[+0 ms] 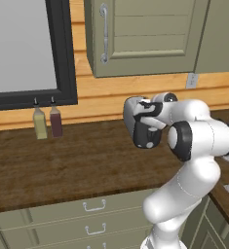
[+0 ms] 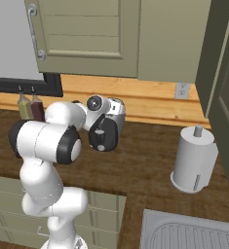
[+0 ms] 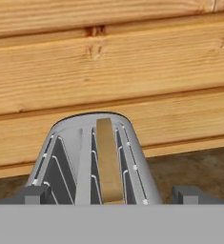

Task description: Start the toaster. Once the lever pops up, take the bread to the plate on the dining counter.

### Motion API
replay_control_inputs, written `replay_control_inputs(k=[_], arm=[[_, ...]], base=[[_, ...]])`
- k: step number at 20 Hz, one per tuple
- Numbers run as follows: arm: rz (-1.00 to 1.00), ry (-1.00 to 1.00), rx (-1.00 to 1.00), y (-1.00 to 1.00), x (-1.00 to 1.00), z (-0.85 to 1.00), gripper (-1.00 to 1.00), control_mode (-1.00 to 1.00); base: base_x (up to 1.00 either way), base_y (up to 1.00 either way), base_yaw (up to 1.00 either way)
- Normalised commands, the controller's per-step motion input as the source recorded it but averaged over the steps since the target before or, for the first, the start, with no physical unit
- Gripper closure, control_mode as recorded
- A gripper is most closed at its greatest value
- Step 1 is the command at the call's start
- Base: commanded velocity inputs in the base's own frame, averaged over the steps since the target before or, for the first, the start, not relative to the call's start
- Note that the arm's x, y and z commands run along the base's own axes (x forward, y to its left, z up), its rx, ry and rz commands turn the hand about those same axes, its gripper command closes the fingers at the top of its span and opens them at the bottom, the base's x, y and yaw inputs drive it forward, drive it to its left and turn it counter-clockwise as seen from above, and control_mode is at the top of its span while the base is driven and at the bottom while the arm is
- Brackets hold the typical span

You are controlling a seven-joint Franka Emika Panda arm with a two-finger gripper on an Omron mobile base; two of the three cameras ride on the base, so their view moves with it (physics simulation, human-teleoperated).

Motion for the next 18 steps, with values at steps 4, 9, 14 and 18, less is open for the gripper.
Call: replay_control_inputs(k=[4,9,14,18], arm=[[0.00,0.00,0.00,0.00,0.11,-0.06,-1.00,-1.00],[0.00,0.00,0.00,0.00,0.02,-0.17,-1.00,-1.00],[0.00,0.00,0.00,0.00,0.06,-0.10,-1.00,-1.00],[0.00,0.00,0.00,0.00,0.09,0.00,-1.00,-1.00]], base=[[0.00,0.00,0.00],[0.00,0.00,0.00],[0.00,0.00,0.00],[0.00,0.00,0.00]])
